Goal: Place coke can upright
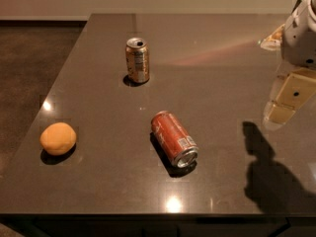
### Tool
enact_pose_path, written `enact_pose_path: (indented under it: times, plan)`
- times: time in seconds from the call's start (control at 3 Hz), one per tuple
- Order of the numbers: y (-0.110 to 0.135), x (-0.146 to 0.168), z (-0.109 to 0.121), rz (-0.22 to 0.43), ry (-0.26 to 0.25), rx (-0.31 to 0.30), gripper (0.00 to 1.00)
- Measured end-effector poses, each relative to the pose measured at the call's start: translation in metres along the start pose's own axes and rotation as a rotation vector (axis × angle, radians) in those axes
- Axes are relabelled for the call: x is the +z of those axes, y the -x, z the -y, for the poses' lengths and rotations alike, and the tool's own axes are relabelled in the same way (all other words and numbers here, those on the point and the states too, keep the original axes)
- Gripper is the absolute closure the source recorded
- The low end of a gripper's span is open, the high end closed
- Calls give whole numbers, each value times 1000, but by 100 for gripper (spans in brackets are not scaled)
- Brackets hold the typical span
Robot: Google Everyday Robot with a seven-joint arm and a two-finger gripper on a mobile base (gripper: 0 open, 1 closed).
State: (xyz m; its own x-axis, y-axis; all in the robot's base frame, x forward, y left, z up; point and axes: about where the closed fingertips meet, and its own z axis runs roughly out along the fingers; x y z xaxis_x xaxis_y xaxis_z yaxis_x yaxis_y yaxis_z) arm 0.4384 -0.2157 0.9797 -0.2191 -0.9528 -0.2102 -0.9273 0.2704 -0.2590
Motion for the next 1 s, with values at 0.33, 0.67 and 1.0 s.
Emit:
enact_pose_path:
  times: [0.33,0.67,1.0]
  plan:
    - [0,0,0,0,0,0,0]
    - [20,7,4,16,1,41,0]
    - [65,20,2,46,38,112,0]
